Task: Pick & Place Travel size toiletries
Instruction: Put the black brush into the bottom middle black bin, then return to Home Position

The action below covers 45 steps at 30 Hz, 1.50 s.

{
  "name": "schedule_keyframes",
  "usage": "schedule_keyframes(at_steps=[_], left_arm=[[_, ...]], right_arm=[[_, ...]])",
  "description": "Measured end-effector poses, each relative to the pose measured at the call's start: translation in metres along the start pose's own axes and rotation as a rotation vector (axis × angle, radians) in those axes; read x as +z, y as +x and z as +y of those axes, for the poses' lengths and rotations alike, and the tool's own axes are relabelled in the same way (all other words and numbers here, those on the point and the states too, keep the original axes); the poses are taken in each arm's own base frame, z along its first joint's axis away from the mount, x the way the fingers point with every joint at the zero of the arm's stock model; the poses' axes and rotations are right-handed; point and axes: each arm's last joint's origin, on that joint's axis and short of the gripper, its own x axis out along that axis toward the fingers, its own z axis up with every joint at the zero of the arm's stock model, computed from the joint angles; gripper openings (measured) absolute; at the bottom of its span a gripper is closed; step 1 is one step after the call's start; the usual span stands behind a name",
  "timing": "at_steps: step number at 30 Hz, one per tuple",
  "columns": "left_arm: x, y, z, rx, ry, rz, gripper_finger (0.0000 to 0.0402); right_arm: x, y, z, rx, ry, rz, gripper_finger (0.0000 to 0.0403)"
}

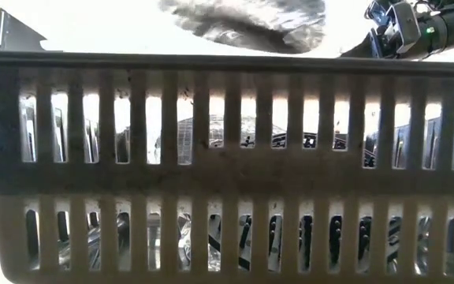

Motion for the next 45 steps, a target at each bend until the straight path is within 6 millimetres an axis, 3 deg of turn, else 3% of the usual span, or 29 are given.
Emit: schedule_keyframes(at_steps=[8,16,21,31,37,45], left_arm=[[-0.021,0.047,-0.012,-0.01,-0.035,0.038,0.0],[-0.03,0.069,-0.001,0.017,-0.057,0.081,0.0],[-0.028,0.069,0.004,0.027,-0.067,0.074,0.0014],[-0.023,0.062,0.019,0.028,-0.091,0.103,0.0104],[-0.003,0.036,0.035,0.0,-0.159,0.133,0.0111],[0.021,0.016,0.06,0.118,-0.11,0.078,0.0111]], right_arm=[[0.0,0.0,0.001,0.024,0.019,-0.004,0.0004],[0.0,0.0,0.002,0.073,0.041,-0.001,0.0004],[0.0,0.0,0.002,0.074,0.036,-0.001,0.0004],[0.0,0.0,0.002,0.074,0.016,-0.001,0.0004],[0.0,0.0,0.002,0.074,0.014,-0.002,0.0004],[0.001,0.0,0.002,0.073,0.008,-0.009,0.0004]])
